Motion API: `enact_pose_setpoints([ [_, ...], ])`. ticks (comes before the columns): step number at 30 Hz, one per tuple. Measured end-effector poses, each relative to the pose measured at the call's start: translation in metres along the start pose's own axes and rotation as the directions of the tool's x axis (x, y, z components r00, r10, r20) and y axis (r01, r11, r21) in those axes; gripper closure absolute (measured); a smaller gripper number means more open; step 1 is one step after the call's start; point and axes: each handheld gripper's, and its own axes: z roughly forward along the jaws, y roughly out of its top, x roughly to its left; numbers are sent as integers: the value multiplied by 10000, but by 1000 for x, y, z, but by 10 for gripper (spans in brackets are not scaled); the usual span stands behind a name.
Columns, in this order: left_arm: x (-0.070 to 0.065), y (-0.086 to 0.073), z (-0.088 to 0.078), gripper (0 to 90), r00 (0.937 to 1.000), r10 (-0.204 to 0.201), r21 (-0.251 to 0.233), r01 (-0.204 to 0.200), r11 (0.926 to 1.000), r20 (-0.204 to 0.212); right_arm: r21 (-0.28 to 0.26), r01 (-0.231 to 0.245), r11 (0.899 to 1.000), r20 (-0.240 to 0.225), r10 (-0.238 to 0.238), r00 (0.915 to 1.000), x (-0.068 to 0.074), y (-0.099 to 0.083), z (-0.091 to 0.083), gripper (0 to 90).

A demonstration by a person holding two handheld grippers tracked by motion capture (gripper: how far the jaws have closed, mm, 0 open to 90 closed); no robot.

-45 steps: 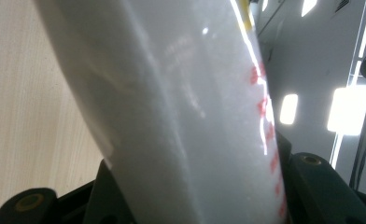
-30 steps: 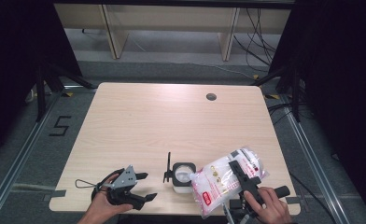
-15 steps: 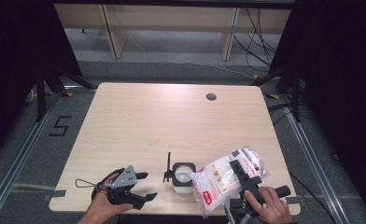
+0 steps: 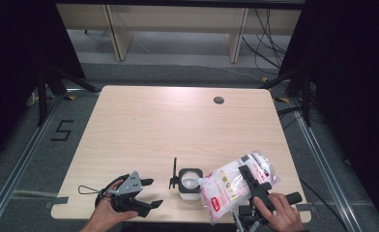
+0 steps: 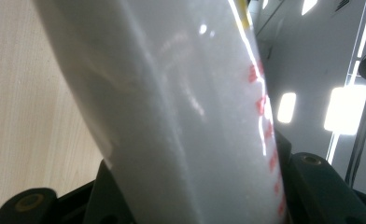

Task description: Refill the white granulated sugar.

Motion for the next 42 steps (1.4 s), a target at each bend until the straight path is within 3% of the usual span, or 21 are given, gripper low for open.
enact_pose_setpoints([
  [13,-1,0,1,228,9998,-198,-146,199,9997,68,25,85,10000,-90,-84,9999,-1,0,0,544],
  [16,0,0,0,228,10000,37,6,-37,10000,2,19,63,10000,-47,-63,10000,-1,0,0,544],
  [17,-1,0,1,228,9998,-160,-187,161,9997,70,9,41,10000,-61,-41,10000,-1,0,0,544],
  [23,-1,0,1,228,9998,-171,-172,172,9997,65,218,-282,9994,-229,287,9993,1,1,-1,544],
  [25,0,0,0,228,10000,69,-7,-69,10000,-36,33,71,10000,-4,-71,10000,-1,2,-1,544],
  [26,-2,0,1,228,9998,-203,-199,203,9996,23,-44,63,10000,111,-62,9999,0,1,0,544],
  [27,1,0,0,228,9999,138,9,-138,9999,15,-62,69,10000,115,-68,9999,-1,1,0,544],
  [29,-1,0,1,228,9998,-167,-166,168,9997,61,32,132,9999,-19,-132,9999,-2,2,-1,544],
  [31,0,0,0,228,10000,20,7,-20,10000,-6,346,-14,9994,-246,23,9997,0,3,-3,544],
  [33,0,0,0,228,10000,-30,-123,30,9999,1,-66,203,9998,129,-203,9997,-1,3,-1,544],
  [34,-1,0,1,228,9999,-115,-196,116,9997,32,-76,228,9997,144,-227,9996,-1,4,-1,544],
  [35,0,0,0,228,10000,88,-12,-89,10000,-36,0,110,9999,68,-110,9999,0,4,-1,544],
  [36,-1,0,1,228,9999,-119,-216,120,9997,30,20,98,9999,30,-98,9999,0,4,-1,544],
  [40,0,0,0,228,10000,89,-25,-89,10000,-29,-64,233,9997,131,-232,9996,-1,4,-1,544],
  [41,-2,0,1,228,9998,-208,-206,208,9996,19,-46,259,9997,122,-258,9996,-1,4,-1,544],
  [42,-2,0,1,228,9998,-179,-189,179,9997,20,33,134,9999,34,-134,9999,0,4,-1,544],
])
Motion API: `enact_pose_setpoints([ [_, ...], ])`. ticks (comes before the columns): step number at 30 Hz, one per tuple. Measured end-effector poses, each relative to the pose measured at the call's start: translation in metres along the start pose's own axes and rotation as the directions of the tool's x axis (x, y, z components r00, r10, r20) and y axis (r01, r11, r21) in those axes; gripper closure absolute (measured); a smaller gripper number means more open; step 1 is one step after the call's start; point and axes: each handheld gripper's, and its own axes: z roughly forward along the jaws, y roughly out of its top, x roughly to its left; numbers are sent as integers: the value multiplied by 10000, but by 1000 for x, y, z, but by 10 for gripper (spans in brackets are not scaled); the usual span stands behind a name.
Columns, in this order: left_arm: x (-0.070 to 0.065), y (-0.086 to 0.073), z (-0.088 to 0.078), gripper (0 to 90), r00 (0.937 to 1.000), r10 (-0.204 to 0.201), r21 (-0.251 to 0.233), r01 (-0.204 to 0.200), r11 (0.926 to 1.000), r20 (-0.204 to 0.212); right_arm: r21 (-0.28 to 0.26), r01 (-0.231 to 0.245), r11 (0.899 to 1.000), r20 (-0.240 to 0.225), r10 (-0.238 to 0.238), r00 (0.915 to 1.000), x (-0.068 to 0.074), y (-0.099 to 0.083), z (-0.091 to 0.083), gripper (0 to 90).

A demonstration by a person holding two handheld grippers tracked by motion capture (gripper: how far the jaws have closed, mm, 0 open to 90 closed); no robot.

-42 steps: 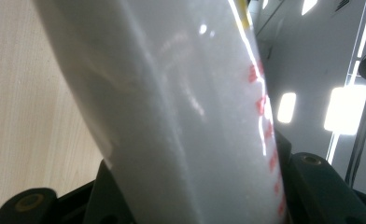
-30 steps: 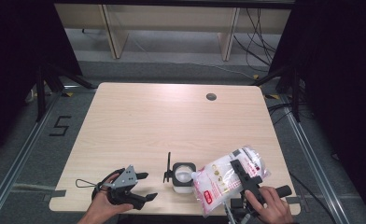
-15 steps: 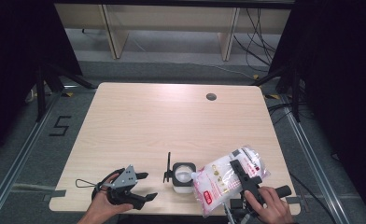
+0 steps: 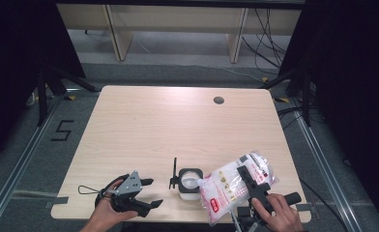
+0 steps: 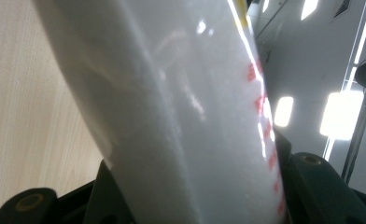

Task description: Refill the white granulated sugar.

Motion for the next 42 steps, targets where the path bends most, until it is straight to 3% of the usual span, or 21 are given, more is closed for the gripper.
enact_pose_setpoints([
  [6,2,1,0,228,9997,258,-19,-258,9997,46,-64,-6,10000,25,6,10000,0,1,0,544],
  [9,0,0,0,228,10000,-17,-1,17,10000,-8,74,-3,10000,-141,4,9999,-1,1,0,544],
  [17,1,0,0,228,10000,93,-1,-93,10000,0,-30,-61,10000,-62,61,10000,0,0,0,546],
  [18,2,0,-1,228,9997,253,150,-252,9996,-54,1,-115,9999,-48,115,9999,0,0,0,546],
  [21,0,0,0,228,10000,0,-3,0,10000,-11,-14,-31,10000,-107,31,9999,0,0,0,546],
  [23,2,0,-1,228,9997,230,135,-230,9996,-10,6,-107,9999,-132,107,9999,0,0,0,546],
  [27,2,0,-1,228,9998,192,200,-191,9996,-29,29,-86,10000,-124,86,9999,0,0,-1,547],
  [29,0,0,0,228,10000,-12,90,12,10000,30,-69,-12,10000,-10,12,10000,-1,0,0,547],
  [31,1,0,-1,228,9999,160,220,-160,9996,-1,54,-139,9999,-99,139,9999,0,0,-1,547],
  [32,-1,0,1,228,9999,-122,-31,122,9999,99,-24,-81,10000,-62,81,9999,0,0,0,547],
  [33,2,0,-1,228,9998,194,222,-193,9996,-22,-67,-43,10000,-51,43,10000,-1,0,0,547],
  [34,0,0,0,228,10000,-20,32,20,10000,46,27,-163,9999,-104,164,9998,0,0,-1,548],
  [40,0,-1,1,228,10000,-65,69,65,10000,23,-50,69,10000,5,-69,10000,-1,0,0,551],
  [42,1,0,0,228,10000,-3,144,3,9999,58,-47,-55,10000,-62,55,10000,0,0,0,551],
])
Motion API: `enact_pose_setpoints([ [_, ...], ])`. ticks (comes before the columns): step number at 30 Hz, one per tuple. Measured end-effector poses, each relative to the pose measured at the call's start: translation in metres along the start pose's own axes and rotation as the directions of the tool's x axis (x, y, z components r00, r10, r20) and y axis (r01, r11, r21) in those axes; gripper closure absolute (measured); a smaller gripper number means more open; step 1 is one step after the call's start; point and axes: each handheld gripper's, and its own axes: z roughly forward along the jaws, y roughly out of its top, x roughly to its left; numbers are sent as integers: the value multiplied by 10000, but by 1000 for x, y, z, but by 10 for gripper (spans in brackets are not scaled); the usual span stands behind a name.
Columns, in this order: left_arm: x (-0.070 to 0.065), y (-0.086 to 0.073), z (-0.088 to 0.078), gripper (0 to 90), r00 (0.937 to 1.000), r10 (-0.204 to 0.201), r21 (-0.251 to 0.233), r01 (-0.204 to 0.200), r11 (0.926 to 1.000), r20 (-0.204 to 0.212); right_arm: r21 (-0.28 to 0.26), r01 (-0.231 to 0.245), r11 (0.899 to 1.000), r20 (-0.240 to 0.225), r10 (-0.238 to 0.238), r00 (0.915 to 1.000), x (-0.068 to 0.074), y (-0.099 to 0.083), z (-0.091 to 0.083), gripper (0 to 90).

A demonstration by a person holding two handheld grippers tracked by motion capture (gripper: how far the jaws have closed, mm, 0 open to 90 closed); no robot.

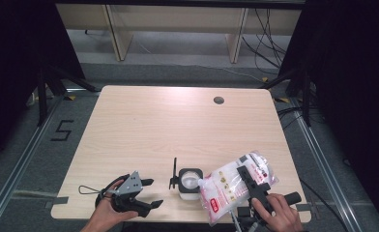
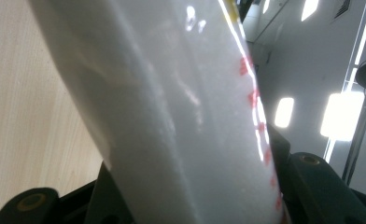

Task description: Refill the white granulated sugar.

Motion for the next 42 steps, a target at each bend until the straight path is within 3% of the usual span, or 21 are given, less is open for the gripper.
enact_pose_setpoints([
  [2,1,0,0,228,10000,86,-102,-86,9999,-2,-118,185,9998,62,-184,9998,-2,0,1,553],
  [9,0,0,0,228,10000,-26,-106,26,9999,-3,267,-243,9993,-303,251,9992,1,0,-2,565],
  [12,1,0,0,228,10000,87,-173,-87,9998,12,-137,-104,9999,-93,103,9999,0,-2,0,571],
  [14,0,0,0,228,10000,62,-127,-62,9999,-1,93,-767,9970,-259,769,9967,4,-3,0,575],
  [20,0,0,0,229,10000,67,-103,-67,9999,-1,73,-803,9967,-569,806,9951,2,-6,2,581],
  [21,0,0,0,230,10000,68,-111,-68,9999,3,-637,-1513,9864,-344,1494,9882,9,-8,7,582],
  [22,0,0,0,231,10000,54,-179,-54,9998,2,-548,-1606,9855,-214,1597,9869,10,-8,6,584],
  [23,1,0,0,231,10000,34,-183,-34,9998,2,37,-1513,9885,-765,1511,9856,7,-7,2,586],
  [27,1,0,0,231,10000,77,-169,-76,9998,18,-307,-1319,9908,-815,1290,9883,3,-8,4,589],
  [28,0,0,0,231,10000,47,-114,-47,9999,3,-111,-2500,9682,-977,2477,9639,10,-8,3,589],
  [29,0,0,0,231,10000,60,-124,-60,9999,12,-471,-1621,9857,-883,1575,9836,2,-10,5,590],
  [30,0,0,-1,231,10000,82,-104,-82,9999,-7,-331,-2078,9776,-967,2038,9742,5,-11,5,590],
  [32,0,0,-1,231,10000,21,-67,-21,10000,-30,-339,-2264,9734,-1024,2220,9697,4,-13,5,591],
  [33,-1,0,0,231,10000,-92,-107,92,9999,30,-91,-3308,9437,-1214,3273,9371,10,-14,4,592],
  [34,0,0,0,231,10000,-70,-88,71,9999,27,-476,-2618,9640,-1129,2552,9603,4,-17,7,594],
  [35,0,0,0,231,10000,-54,-29,55,10000,35,-279,-3619,9318,-1241,3560,9262,11,-17,6,596],
  [37,-1,0,1,231,9999,-149,-94,149,9998,23,-370,-3328,9423,-1394,3250,9354,10,-20,8,601],
  [39,0,0,1,231,9999,-150,-53,150,9999,80,-275,-3696,9288,-1500,3617,9202,13,-22,8,603],
  [40,0,0,0,231,9999,-146,-43,146,9999,85,-453,-3376,9402,-1498,3277,9328,11,-23,9,604],
  [41,0,0,0,231,9999,-93,-10,94,10000,49,-221,-3927,9194,-1600,3844,9092,15,-23,8,605],
  [42,0,0,1,231,9999,-91,-104,92,9999,78,-467,-3539,9341,-1559,3432,9262,12,-25,9,607],
])
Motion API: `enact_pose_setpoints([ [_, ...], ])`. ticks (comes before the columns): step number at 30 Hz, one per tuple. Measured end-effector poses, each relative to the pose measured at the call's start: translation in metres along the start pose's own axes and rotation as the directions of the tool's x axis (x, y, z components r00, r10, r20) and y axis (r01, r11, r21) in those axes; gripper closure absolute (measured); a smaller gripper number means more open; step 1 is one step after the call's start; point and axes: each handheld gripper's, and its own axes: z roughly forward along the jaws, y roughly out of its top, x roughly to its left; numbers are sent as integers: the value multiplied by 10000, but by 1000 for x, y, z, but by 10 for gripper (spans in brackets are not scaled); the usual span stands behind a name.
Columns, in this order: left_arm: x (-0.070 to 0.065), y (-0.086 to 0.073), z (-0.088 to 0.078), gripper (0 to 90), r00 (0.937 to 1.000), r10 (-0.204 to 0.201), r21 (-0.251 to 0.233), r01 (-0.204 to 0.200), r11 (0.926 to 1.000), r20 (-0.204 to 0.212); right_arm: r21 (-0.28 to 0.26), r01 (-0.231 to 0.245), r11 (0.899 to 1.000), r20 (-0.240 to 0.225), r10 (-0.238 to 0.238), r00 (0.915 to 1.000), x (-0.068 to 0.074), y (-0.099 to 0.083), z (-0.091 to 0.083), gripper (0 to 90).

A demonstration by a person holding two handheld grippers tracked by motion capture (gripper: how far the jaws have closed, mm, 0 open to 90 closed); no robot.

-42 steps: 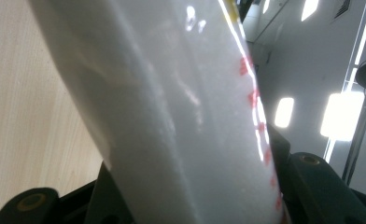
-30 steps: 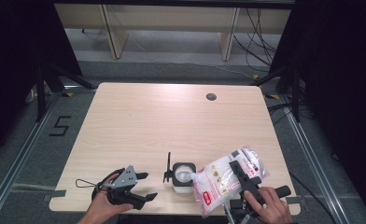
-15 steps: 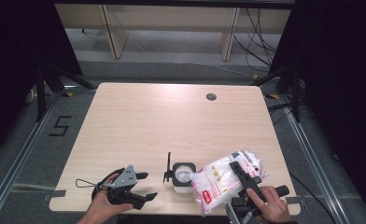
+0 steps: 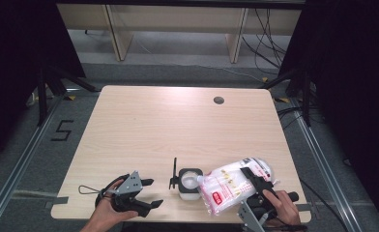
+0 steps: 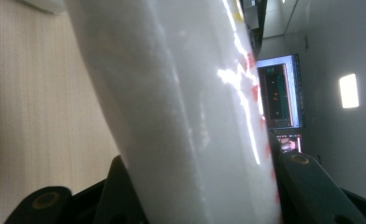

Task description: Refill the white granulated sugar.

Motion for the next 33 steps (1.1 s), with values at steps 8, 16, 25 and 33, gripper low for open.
enact_pose_setpoints([
  [8,0,0,0,231,10000,-60,-27,59,10000,-38,-375,-576,9976,-72,574,9983,-1,-3,-2,616],
  [16,0,1,-2,231,9999,-113,-63,113,9999,35,-327,-1024,9942,-798,995,9918,5,-5,-4,625],
  [25,-1,1,-1,231,9998,-208,-124,209,9997,60,-638,-1513,9864,-539,1479,9875,3,-8,-5,634],
  [33,0,1,0,231,9998,-193,-119,192,9997,-19,-489,-3169,9472,-1033,3108,9448,1,-13,2,641],
])
